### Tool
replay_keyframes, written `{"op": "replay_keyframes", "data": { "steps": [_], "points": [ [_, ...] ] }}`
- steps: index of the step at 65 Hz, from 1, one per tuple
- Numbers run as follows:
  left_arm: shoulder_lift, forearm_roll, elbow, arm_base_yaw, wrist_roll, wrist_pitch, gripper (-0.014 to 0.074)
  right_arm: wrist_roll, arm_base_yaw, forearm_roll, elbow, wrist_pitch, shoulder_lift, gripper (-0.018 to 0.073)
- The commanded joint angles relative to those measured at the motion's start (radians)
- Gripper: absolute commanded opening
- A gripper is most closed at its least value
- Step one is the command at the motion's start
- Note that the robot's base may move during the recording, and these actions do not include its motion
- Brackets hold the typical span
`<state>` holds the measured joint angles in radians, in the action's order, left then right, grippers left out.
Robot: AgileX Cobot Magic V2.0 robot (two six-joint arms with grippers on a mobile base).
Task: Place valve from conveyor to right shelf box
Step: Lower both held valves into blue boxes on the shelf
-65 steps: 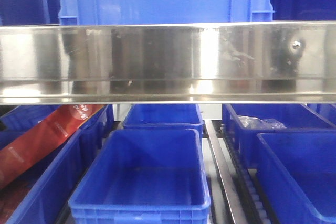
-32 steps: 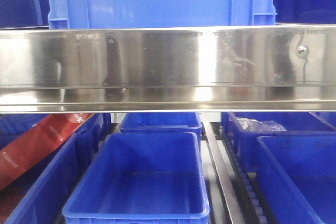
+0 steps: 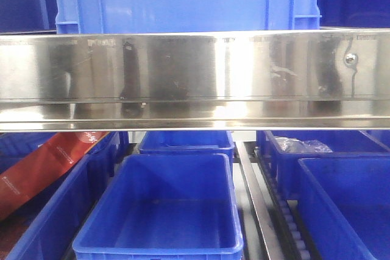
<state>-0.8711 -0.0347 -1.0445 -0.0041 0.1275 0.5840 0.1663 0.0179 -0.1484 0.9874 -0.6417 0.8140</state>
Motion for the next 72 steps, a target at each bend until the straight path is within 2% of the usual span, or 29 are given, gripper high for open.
{"op": "replay_keyframes", "data": {
  "steps": [1, 41, 52, 57, 62, 72],
  "points": [
    [0.008, -0.006, -0.008, -0.005, -0.007, -0.057, -0.0111, 0.005, -0.002, 0.002, 0.018, 0.082, -0.010, -0.0153],
    [0.006, -0.006, -0.008, -0.005, -0.007, -0.065, -0.0111, 0.005, -0.002, 0.000, 0.018, 0.117, -0.010, -0.0153],
    [-0.046, -0.007, -0.107, -0.012, -0.007, -0.075, -0.0111, 0.005, -0.002, -0.110, 0.140, 0.127, 0.007, -0.0153],
    [-0.097, -0.007, -0.203, -0.038, -0.007, -0.075, -0.0111, 0.005, -0.014, -0.126, 0.229, 0.127, 0.040, -0.0153],
    [-0.174, -0.007, -0.329, -0.105, -0.007, -0.059, -0.0111, 0.005, -0.058, -0.126, 0.345, 0.129, 0.102, -0.0153],
    [-0.350, -0.007, -0.560, -0.237, -0.007, 0.000, -0.0111, 0.005, -0.195, -0.126, 0.549, 0.127, 0.273, -0.0153]
  ]
}}
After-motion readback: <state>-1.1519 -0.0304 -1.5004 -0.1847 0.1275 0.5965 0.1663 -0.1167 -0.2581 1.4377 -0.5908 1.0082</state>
